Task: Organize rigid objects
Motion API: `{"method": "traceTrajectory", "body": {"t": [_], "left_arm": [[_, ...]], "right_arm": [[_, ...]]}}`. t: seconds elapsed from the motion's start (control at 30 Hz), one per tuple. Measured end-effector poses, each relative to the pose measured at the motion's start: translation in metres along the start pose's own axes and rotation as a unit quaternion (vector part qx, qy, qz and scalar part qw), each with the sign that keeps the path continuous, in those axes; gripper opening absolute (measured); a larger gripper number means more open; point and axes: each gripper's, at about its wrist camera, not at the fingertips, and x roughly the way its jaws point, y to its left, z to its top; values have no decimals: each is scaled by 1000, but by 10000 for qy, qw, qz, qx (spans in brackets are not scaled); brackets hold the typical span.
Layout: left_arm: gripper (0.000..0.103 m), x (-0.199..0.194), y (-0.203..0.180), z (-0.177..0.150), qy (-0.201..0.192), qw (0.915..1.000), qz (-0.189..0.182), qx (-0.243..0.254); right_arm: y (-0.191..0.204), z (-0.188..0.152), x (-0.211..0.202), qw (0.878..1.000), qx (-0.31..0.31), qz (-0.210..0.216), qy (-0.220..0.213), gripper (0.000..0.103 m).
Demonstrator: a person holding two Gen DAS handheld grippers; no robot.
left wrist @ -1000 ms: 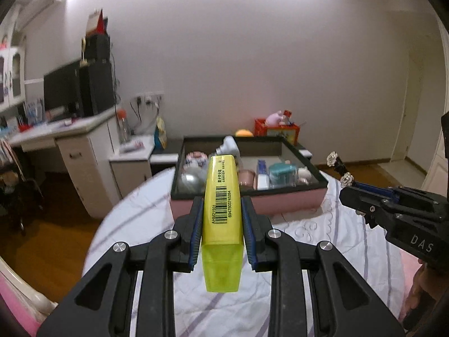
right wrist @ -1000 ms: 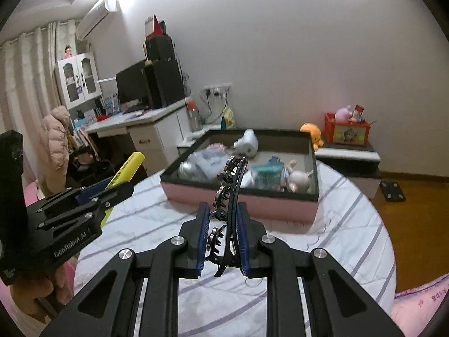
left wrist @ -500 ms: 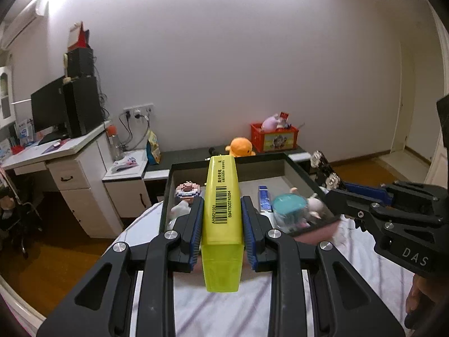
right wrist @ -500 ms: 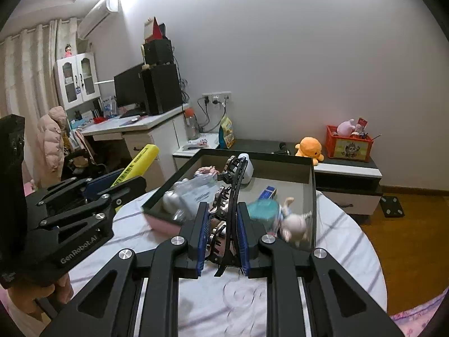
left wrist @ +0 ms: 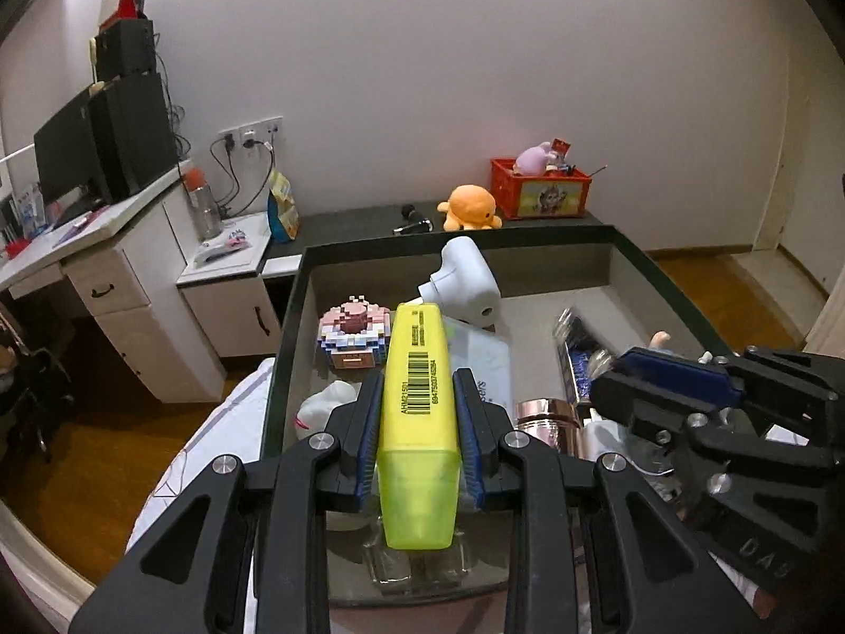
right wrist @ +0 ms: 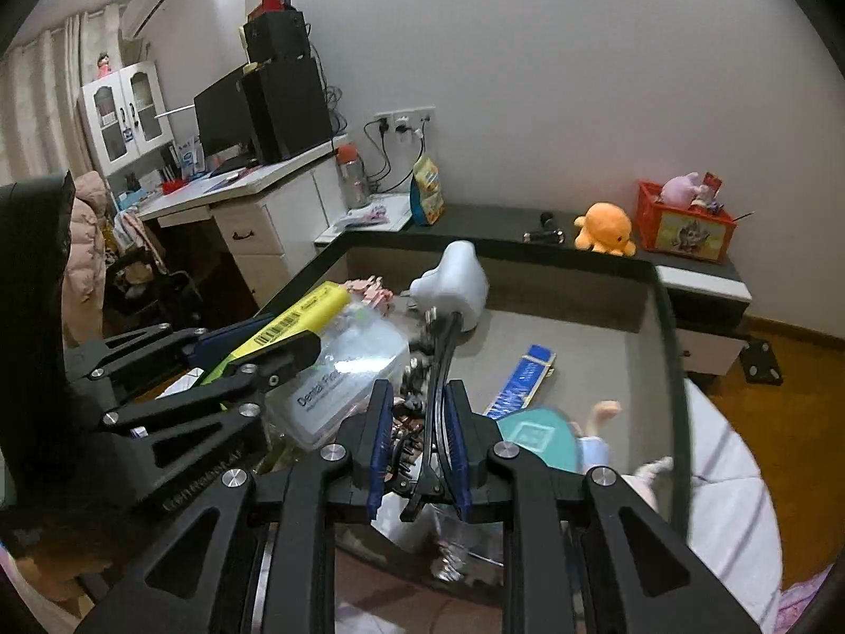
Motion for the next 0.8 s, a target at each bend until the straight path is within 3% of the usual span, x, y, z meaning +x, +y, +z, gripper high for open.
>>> {"method": "traceTrajectory", "body": {"t": [0.13,0.23,0.3,0.37,0.4,0.5,0.67,0.8], "left_arm": [[28,-2,-1,-2,-2,10000,17,47],[39,-12,1,-6,6,10000,-18,-11],[65,-28,5,-10,-97,9999,84,-90],[80,-51,11,-14,-295,9992,159,-219],[88,-63,14,-16,-408,9986,141,-299],[96,-103,16,-23,-703,9969,92,-328],[103,-168,10,-36,-1082,9934,327,-181],[103,-226,5,-53,-1452,9881,465,-187]], "right_arm": [[5,-3,2,9999,-94,-78,11,21],[6,-5,-5,9998,-15,-175,-29,39],[6,-6,-18,9993,30,-327,-171,51],[6,-8,-37,9985,79,-439,-319,78],[6,-9,-48,9978,100,-506,-412,85],[14,-12,-81,9965,127,-517,-649,85],[36,-25,-137,9939,39,-552,-955,85],[60,-43,-183,9902,-82,-729,-1189,88]]}}
